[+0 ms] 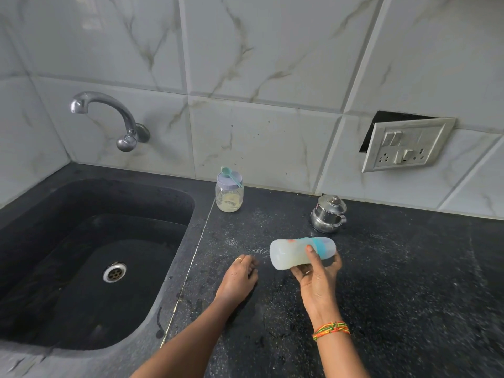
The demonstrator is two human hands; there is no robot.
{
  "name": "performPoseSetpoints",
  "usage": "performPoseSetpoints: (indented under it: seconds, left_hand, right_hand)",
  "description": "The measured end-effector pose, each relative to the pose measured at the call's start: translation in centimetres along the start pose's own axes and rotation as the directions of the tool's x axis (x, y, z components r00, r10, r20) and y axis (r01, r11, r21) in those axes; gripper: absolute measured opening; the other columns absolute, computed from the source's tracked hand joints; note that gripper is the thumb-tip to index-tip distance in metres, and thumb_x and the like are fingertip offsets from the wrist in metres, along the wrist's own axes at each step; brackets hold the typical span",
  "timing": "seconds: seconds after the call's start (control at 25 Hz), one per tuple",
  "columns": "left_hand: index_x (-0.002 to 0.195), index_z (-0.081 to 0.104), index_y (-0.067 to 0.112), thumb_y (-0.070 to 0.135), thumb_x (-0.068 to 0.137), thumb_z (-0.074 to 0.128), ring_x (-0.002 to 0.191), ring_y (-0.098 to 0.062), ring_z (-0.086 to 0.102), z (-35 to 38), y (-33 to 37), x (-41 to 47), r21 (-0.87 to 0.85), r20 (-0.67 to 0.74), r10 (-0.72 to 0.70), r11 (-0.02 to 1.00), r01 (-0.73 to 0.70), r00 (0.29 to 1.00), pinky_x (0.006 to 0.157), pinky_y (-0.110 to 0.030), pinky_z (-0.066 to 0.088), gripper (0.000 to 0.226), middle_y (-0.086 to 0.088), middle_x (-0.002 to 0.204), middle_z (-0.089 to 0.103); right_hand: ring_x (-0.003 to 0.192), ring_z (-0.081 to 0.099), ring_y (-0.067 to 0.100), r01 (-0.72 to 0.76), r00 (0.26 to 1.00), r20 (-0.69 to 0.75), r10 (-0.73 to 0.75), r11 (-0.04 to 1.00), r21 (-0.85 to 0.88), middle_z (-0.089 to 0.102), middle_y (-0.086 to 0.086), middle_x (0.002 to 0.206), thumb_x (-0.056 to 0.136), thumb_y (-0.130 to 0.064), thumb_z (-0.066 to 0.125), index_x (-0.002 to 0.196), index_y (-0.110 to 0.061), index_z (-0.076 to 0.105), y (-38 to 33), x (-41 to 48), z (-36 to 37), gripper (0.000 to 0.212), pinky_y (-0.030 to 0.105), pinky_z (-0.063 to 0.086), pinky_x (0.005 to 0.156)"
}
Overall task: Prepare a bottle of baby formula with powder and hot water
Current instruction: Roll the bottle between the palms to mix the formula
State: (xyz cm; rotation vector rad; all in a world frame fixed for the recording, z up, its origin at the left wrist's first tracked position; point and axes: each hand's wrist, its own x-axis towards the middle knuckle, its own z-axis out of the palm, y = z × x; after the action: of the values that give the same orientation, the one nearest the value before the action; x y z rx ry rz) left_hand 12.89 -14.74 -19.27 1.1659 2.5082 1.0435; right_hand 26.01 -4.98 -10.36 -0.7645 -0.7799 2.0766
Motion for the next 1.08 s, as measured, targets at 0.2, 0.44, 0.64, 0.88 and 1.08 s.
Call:
performPoseSetpoints:
  seconds: [0.2, 0.44, 0.64, 0.88, 1.08]
  left_hand:
    - [0.106, 0.057, 0.014, 0.014, 0.088, 0.051, 0.083, -0.006, 0.045, 0.09, -0.07, 0.03, 0.002, -0.002, 0.001, 1.000, -0.001, 1.000, 0.073, -0.012, 0.033, 0.019, 0.003, 0.097, 0.053]
    - [0.107, 0.057, 0.015, 0.013, 0.089, 0.052, 0.083, -0.006, 0.047, 0.05, -0.09, 0.02, -0.001, -0.004, 0.003, 1.000, -0.003, 1.000, 0.074, -0.012, 0.035, 0.019, 0.007, 0.094, 0.049]
    - [0.106, 0.057, 0.014, 0.013, 0.089, 0.052, 0.084, -0.007, 0.048, 0.06, -0.18, -0.05, -0.002, 0.001, 0.000, 1.000, 0.000, 1.000, 0.075, -0.014, 0.038, 0.018, 0.006, 0.095, 0.050]
    - [0.105, 0.057, 0.014, 0.013, 0.089, 0.052, 0.082, -0.007, 0.047, 0.02, -0.03, -0.04, -0.003, -0.007, 0.004, 1.000, -0.004, 1.000, 0.073, -0.014, 0.036, 0.017, 0.006, 0.093, 0.050]
    - [0.104, 0.056, 0.013, 0.013, 0.089, 0.052, 0.082, -0.007, 0.046, 0.07, -0.08, 0.01, 0.004, -0.009, 0.009, 1.000, -0.009, 1.000, 0.072, -0.011, 0.032, 0.016, 0.006, 0.093, 0.049]
  right_hand:
    - [0.099, 0.061, 0.024, 0.002, 0.999, 0.042, 0.001, 0.997, -0.078, 0.058, 0.004, 0.112, 0.083, 0.004, 0.060, 0.129, -0.034, 0.033, -0.01, -0.14, -0.06, 0.065, 0.040, 0.059, 0.067]
    - [0.101, 0.060, 0.024, 0.002, 1.000, 0.030, 0.001, 0.993, -0.116, 0.057, 0.004, 0.112, 0.083, 0.002, 0.062, 0.131, -0.035, 0.032, 0.13, -0.35, -0.10, 0.067, 0.041, 0.058, 0.070]
    - [0.102, 0.060, 0.024, 0.011, 1.000, 0.018, -0.010, 0.997, -0.077, 0.056, 0.004, 0.114, 0.085, 0.001, 0.061, 0.128, -0.035, 0.033, -0.07, -0.29, -0.15, 0.063, 0.040, 0.059, 0.068]
    - [0.102, 0.060, 0.024, 0.025, 1.000, 0.005, -0.025, 0.999, -0.034, 0.055, 0.005, 0.117, 0.085, 0.002, 0.060, 0.127, -0.035, 0.032, -0.09, -0.27, -0.09, 0.063, 0.038, 0.059, 0.064]
    - [0.102, 0.059, 0.024, 0.020, 1.000, 0.010, -0.020, 0.998, -0.053, 0.055, 0.005, 0.116, 0.084, 0.003, 0.060, 0.126, -0.035, 0.033, -0.10, -0.45, -0.15, 0.063, 0.040, 0.060, 0.067]
